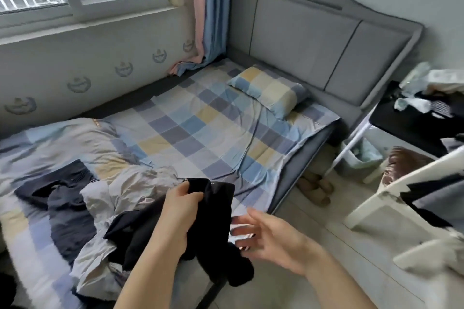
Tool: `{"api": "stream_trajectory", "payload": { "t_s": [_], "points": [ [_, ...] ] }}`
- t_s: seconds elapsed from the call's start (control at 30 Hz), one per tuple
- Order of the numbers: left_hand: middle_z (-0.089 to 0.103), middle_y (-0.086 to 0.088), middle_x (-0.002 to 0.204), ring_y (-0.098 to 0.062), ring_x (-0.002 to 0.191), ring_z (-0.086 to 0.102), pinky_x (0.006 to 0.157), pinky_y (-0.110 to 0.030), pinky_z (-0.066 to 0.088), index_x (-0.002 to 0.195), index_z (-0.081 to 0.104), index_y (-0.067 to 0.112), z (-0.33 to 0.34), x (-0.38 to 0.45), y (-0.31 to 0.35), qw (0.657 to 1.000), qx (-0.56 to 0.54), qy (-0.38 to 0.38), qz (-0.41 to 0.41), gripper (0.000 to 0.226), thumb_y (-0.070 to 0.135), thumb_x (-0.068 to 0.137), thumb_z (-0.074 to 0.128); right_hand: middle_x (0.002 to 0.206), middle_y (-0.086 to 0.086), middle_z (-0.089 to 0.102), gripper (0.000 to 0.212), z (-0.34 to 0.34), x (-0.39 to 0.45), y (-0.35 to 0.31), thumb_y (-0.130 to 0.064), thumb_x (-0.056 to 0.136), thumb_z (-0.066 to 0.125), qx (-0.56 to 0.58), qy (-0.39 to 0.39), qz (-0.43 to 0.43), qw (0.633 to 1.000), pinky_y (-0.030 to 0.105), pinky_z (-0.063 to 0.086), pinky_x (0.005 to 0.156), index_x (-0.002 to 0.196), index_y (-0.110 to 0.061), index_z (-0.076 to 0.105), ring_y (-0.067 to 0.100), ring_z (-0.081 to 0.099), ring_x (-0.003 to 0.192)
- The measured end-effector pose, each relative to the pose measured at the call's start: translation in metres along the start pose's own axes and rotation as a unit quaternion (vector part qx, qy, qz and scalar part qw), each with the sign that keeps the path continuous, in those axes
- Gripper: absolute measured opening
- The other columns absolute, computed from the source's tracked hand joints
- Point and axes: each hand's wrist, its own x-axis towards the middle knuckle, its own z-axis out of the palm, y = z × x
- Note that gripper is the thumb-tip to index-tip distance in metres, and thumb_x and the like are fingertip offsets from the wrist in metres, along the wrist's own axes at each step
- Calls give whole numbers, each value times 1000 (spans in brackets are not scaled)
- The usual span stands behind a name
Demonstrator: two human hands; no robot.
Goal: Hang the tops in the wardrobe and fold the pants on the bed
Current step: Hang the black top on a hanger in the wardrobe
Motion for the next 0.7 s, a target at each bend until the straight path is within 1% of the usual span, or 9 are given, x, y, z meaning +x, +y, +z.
{"api": "stream_trajectory", "payload": {
  "t_s": [0.1, 0.2, 0.3, 0.4, 0.43, 0.53, 0.57, 0.63, 0.7],
  "points": [
    [71, -13, 72, -21, 63, 67, 60, -27, 48, 74, 72, 20, 41, -31, 11, 991, 91, -79, 62, 32, -3, 86, 53, 94, 14, 69, 59, -15, -5, 4, -59, 89, 50, 222, 60, -16, 973, 38, 53, 79, 115, -8, 62, 28, 67, 83],
    [74, 0, 72, -18, 71, 72, 66, -33, 56, 77, 74, 33, 83, -57, 22, 970, 167, -138, 111, 38, 2, 89, 56, 125, 16, 62, 50, -43, -26, -2, -48, 92, 54, 306, 115, -73, 942, 40, 46, 97, 126, -11, 61, 32, 58, 117],
    [75, -5, 76, -24, 76, 72, 76, -37, 55, 79, 75, 23, 117, -72, 25, 951, 213, -182, 130, 26, 5, 88, 58, 125, 15, 62, 33, -78, -64, -16, -20, 98, 48, 290, 176, -149, 929, 37, 47, 91, 127, -12, 60, 29, 60, 109],
    [73, -8, 78, -25, 73, 70, 74, -37, 52, 86, 71, 1, 160, -82, 13, 934, 231, -238, 132, 15, 3, 87, 56, 118, 11, 67, 30, -118, -125, -24, -14, 97, 45, 262, 222, -216, 914, 37, 49, 86, 117, -16, 67, 27, 64, 104],
    [66, -8, 74, -23, 68, 62, 69, -35, 45, 85, 65, -6, 179, -86, 7, 923, 246, -263, 136, 14, 4, 86, 56, 112, 10, 68, 29, -133, -149, -26, -12, 96, 45, 257, 224, -241, 909, 35, 51, 80, 111, -15, 69, 25, 66, 98],
    [37, -7, 63, -18, 57, 37, 61, -31, 24, 68, 42, -4, 237, -104, -10, 896, 272, -324, 135, 24, 6, 85, 56, 102, 12, 69, 28, -165, -215, -28, -6, 94, 45, 218, 202, -301, 906, 29, 53, 72, 105, -9, 70, 21, 67, 88],
    [34, -8, 63, -18, 57, 35, 61, -31, 24, 67, 38, -3, 257, -111, -15, 891, 270, -343, 124, 29, 9, 85, 57, 97, 11, 69, 27, -174, -235, -28, -5, 94, 44, 195, 190, -316, 909, 27, 54, 71, 103, -9, 70, 20, 68, 84],
    [40, -11, 63, -21, 59, 45, 61, -31, 35, 67, 42, -3, 291, -123, -22, 883, 270, -374, 90, 34, 17, 87, 60, 86, 7, 70, 29, -189, -269, -29, -2, 93, 44, 147, 168, -340, 914, 23, 54, 65, 93, -10, 72, 16, 68, 76],
    [64, -10, 64, -25, 62, 65, 66, -30, 53, 69, 58, -4, 330, -134, -25, 870, 286, -398, 61, 37, 21, 97, 57, 80, 5, 69, 28, -214, -311, -24, -1, 91, 46, 98, 167, -368, 910, 20, 53, 65, 87, -11, 72, 13, 67, 73]
  ]
}}
